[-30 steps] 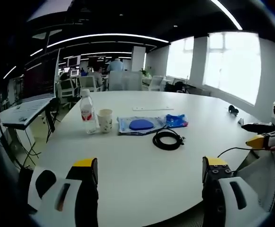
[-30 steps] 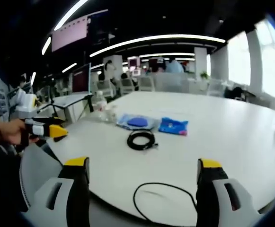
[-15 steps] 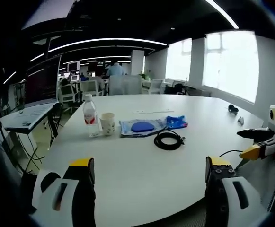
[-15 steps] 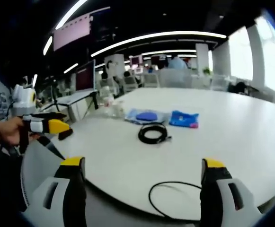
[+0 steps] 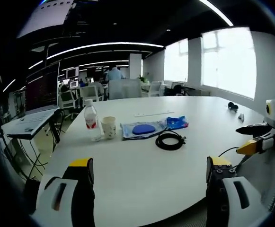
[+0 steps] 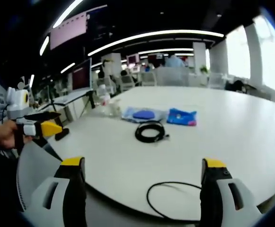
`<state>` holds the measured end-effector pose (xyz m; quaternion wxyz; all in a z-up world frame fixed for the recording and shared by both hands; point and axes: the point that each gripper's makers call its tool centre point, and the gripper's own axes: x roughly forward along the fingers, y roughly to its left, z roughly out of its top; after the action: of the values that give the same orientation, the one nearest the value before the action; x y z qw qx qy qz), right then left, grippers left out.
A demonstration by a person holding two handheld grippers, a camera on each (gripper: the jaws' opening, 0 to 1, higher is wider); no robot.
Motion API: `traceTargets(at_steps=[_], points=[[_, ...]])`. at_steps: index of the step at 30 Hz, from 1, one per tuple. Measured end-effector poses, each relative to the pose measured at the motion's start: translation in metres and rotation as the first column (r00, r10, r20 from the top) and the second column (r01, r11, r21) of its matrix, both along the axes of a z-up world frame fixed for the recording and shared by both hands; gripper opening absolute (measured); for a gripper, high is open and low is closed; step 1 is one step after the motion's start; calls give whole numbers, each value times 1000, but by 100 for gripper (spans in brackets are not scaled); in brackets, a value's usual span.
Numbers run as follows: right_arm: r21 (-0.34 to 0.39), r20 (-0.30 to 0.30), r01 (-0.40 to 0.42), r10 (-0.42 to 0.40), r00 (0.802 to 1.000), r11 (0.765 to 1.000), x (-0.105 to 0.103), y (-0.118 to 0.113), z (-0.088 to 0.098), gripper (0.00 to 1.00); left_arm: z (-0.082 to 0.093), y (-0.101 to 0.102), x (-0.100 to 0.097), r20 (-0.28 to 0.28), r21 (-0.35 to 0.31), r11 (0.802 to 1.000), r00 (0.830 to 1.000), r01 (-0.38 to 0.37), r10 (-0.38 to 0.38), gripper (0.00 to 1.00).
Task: Arrange the tabletop items into an orderly group along one side of the table until the central work area is clear of visible clutter.
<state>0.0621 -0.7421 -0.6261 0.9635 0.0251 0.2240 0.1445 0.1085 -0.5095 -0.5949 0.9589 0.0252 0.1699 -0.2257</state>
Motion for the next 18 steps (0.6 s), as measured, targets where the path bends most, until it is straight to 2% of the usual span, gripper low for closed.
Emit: traceTargets(at_steps=[5,11,14,18], points=[[5,-17,-14,14,1000,1000,0,3,-3,100,-2,9,2,-6,6,999,999,-39,39,99],[5,-7,-14,14,1000,1000,-1,3,-1,100,-1,7,2,-10,-3,999,999,-39,38,99],[4,-7,-21,21,1000,1000,-1,4,-2,100,-1,13,4,-31,-56,996,997,-68,67,99],[4,2,-23,23,1000,1000,-1,4,-1,100,-2,11,4,-28,-51,997,998,-63,61,99]])
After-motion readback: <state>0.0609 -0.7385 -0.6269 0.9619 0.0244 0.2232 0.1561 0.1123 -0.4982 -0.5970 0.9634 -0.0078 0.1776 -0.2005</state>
